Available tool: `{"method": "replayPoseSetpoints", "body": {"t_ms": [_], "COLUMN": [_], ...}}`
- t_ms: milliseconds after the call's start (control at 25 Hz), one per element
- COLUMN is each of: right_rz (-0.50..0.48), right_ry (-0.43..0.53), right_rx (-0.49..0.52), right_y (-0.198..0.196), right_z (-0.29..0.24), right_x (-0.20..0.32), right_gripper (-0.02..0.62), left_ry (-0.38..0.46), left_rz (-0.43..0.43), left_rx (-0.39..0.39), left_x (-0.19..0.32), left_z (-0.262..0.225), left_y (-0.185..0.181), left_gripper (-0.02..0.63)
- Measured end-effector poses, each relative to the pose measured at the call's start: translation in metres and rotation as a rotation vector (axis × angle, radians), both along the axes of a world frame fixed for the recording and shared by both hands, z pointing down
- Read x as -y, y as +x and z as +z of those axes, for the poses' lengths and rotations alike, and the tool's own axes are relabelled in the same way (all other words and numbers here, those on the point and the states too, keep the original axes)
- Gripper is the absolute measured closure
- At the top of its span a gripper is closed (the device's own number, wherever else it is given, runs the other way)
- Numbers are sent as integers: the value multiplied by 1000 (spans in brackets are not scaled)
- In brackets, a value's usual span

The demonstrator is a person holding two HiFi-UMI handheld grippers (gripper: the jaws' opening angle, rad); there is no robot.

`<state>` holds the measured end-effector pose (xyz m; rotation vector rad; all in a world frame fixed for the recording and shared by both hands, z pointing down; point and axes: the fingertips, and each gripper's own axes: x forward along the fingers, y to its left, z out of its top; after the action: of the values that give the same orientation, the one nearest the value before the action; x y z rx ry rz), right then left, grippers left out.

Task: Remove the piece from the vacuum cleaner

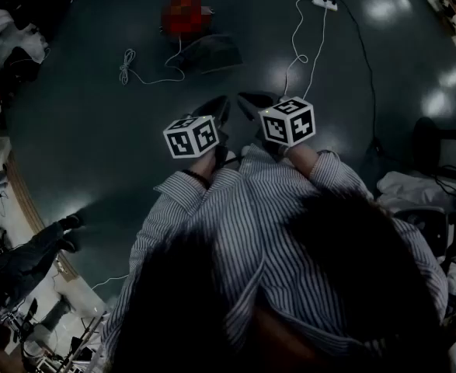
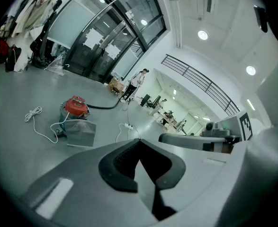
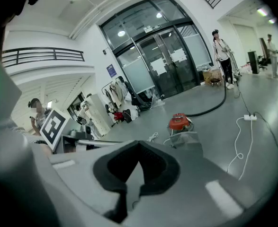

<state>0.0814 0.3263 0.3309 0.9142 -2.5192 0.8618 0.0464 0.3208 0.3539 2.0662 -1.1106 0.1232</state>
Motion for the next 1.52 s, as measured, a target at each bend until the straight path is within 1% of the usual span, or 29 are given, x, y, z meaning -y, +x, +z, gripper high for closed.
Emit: {"method": "replayPoseSetpoints", "body": {"t_ms": [160,440,720,880,1080,1320,1520], "right_rz": [-25,-31,-43,-33,-4,-5,-6], "right_ry": [36,16,12,8,17,-24,-61], "right_rx": [-35,-25,-30,16,42,63,61], "right_y": [2,0,-2,-1,7,21,40], "right_z": [-1,-2,2,-1,-4,-1,11], "right_x": [-1,-1,0,6,22,45,47], "right_gripper": [594,594,594,594,594,594,594], "left_ry": [-13,-38,-47,-53,-57,-64,-94], "left_rz": [-8,-19,-23,-28,-51,-81,-111], "left_rx": [-13,-33,-30,-51,-39,-38,-43], "left_x": [-2,-4,-1,3,16,37,41], "left_z": [1,4,9,11,11,11,25], "left_y": [3,3,1,5,4,12,23], "left_gripper": [600,600,600,600,600,600,600]}}
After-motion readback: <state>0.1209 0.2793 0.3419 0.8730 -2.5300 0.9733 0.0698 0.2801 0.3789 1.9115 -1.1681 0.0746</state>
